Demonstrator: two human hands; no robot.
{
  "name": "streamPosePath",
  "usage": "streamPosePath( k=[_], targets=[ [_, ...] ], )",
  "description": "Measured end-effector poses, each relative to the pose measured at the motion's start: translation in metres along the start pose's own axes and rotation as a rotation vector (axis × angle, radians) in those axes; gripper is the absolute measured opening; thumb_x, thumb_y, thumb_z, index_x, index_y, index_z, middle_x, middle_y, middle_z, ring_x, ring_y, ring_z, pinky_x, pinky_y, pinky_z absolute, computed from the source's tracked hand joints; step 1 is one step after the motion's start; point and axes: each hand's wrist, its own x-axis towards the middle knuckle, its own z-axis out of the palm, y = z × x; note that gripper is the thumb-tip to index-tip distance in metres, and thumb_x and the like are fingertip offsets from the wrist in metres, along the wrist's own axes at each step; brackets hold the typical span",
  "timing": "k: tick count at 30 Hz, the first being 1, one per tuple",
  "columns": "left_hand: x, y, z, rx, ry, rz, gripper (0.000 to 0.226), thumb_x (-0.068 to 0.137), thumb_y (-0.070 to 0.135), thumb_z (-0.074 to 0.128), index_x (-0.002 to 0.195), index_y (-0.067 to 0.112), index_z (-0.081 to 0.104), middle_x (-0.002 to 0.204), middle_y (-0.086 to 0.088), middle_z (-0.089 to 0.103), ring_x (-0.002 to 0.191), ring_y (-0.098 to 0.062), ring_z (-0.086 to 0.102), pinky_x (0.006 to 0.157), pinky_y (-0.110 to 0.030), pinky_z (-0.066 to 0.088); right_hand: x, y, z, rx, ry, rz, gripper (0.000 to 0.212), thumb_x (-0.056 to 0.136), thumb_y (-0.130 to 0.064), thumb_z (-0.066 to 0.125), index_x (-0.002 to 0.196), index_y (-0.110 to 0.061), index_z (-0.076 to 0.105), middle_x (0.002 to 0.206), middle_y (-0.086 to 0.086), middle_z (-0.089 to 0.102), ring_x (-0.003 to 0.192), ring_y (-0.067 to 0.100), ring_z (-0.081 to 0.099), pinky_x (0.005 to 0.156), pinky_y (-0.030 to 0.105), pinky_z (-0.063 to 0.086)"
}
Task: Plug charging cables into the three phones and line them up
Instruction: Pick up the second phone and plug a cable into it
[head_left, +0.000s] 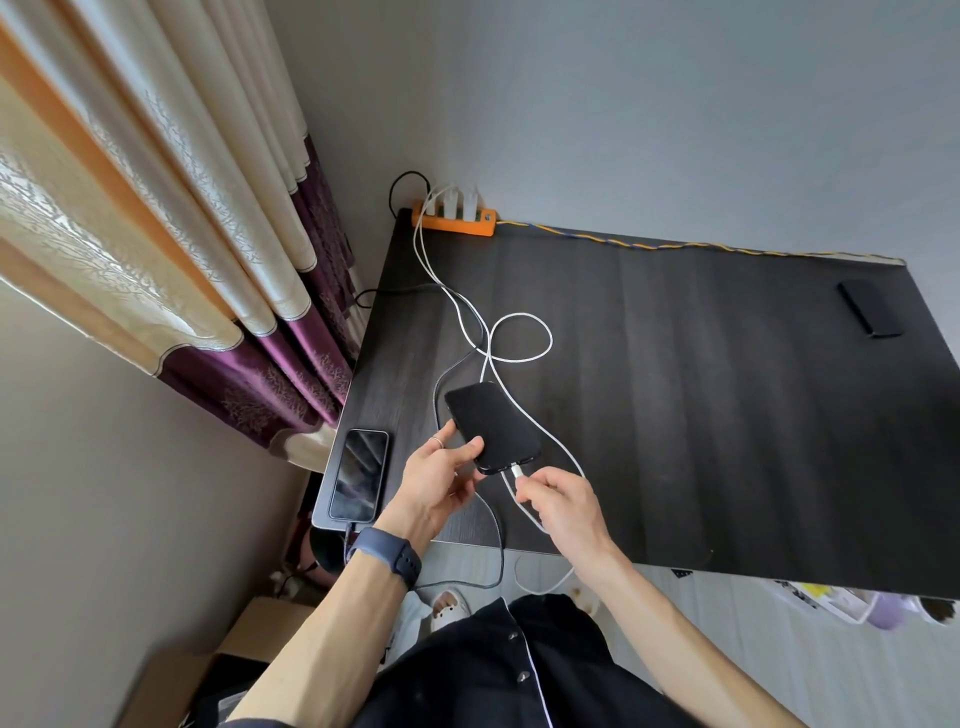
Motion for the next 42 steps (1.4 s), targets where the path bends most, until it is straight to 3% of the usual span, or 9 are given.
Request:
streamPosePath(
  k=[12,15,19,22,25,30,34,38,42],
  targets=[
    [0.0,-0.025,0.006,0.013,0.047,0.056,0.065,0.087,0.01,0.069,0.143,0.032,0.044,0.078,0.0,0.075,0.056,-0.014,0.055,0.052,-0.023,0.036,0.003,0.007,0.002,0.041,0.086,-0.021,0.025,0.091,-0.024,0.064,0.077,-0.004,0.068,0.074,0.014,0.066,0.07,0.014,0.055,0.073,0.036,0.048],
    [0.006,-0.032,0.003,-0.002,0.041,0.059,0.063,0.088,0.01,0.068,0.142,0.033,0.046,0.077,-0.001,0.073,0.055,-0.014,0.051,0.053,-0.024,0.035,0.011,0.012,-0.001,-0.01,0.032,0.003,0.026,0.092,-0.034,0.063,0.074,-0.016,0.069,0.063,-0.003,0.064,0.065,0.011,0.056,0.073,0.035,0.048],
    [0.012,-0.042,-0.004,0.102,-0.028,0.078,0.061,0.087,0.005,0.068,0.139,0.032,0.05,0.06,0.004,0.059,0.047,-0.009,0.042,0.051,-0.022,0.034,0.029,0.016,-0.009,0.133,-0.123,0.201,0.037,0.093,-0.052,0.06,0.107,-0.019,0.064,0.101,0.004,0.075,0.085,0.026,0.076,0.081,0.037,0.057],
    [0.018,-0.049,-0.003,0.331,-0.061,0.063,0.05,0.091,0.012,0.065,0.135,0.028,0.049,0.055,0.012,0.062,0.049,-0.004,0.057,0.051,-0.018,0.044,0.044,0.029,-0.012,0.078,-0.126,0.209,0.024,0.094,-0.032,0.066,0.106,-0.011,0.062,0.107,0.013,0.074,0.088,0.028,0.076,0.091,0.046,0.059],
    [0.034,-0.065,-0.011,0.981,0.018,0.145,0.053,0.093,0.047,0.055,0.138,0.021,0.05,0.097,0.005,0.073,0.094,-0.013,0.067,0.084,-0.029,0.051,0.051,0.049,-0.017,-0.199,-0.084,0.184,0.018,0.097,-0.03,0.06,0.104,-0.015,0.055,0.102,0.011,0.07,0.087,0.027,0.07,0.08,0.042,0.059],
    [0.058,-0.096,-0.04,1.995,-0.173,0.435,0.059,0.094,0.056,0.035,0.148,0.032,0.034,0.161,0.001,0.021,0.149,-0.022,0.014,0.118,-0.05,0.016,0.053,0.07,-0.041,-0.625,0.119,0.095,0.015,0.102,-0.027,0.047,0.112,-0.016,0.047,0.095,0.014,0.069,0.087,0.038,0.063,0.075,0.04,0.048],
    [0.071,-0.091,-0.064,2.197,-0.298,0.522,0.055,0.097,0.053,0.027,0.149,0.036,0.033,0.164,-0.002,0.017,0.151,-0.021,0.01,0.12,-0.055,0.005,0.051,0.077,-0.049,-0.525,0.164,0.006,0.017,0.101,-0.024,0.052,0.115,-0.014,0.051,0.093,0.004,0.065,0.094,0.037,0.062,0.081,0.042,0.048],
    [0.069,-0.071,-0.099,2.213,-0.162,0.576,0.052,0.087,0.053,0.034,0.118,0.032,0.07,0.142,-0.008,0.056,0.136,-0.025,0.047,0.117,-0.048,0.012,0.061,0.088,-0.031,-0.338,0.047,0.159,0.019,0.096,-0.034,0.057,0.114,-0.03,0.054,0.097,-0.005,0.068,0.092,0.03,0.066,0.09,0.043,0.052],
    [0.063,-0.06,-0.129,2.175,0.021,0.537,0.04,0.085,0.051,0.045,0.102,0.032,0.076,0.145,-0.01,0.051,0.134,-0.033,0.047,0.112,-0.055,0.029,0.07,0.092,0.013,-0.164,-0.084,0.251,0.02,0.094,-0.026,0.062,0.113,-0.027,0.055,0.103,0.0,0.07,0.098,0.024,0.067,0.093,0.039,0.052]
  ],
)
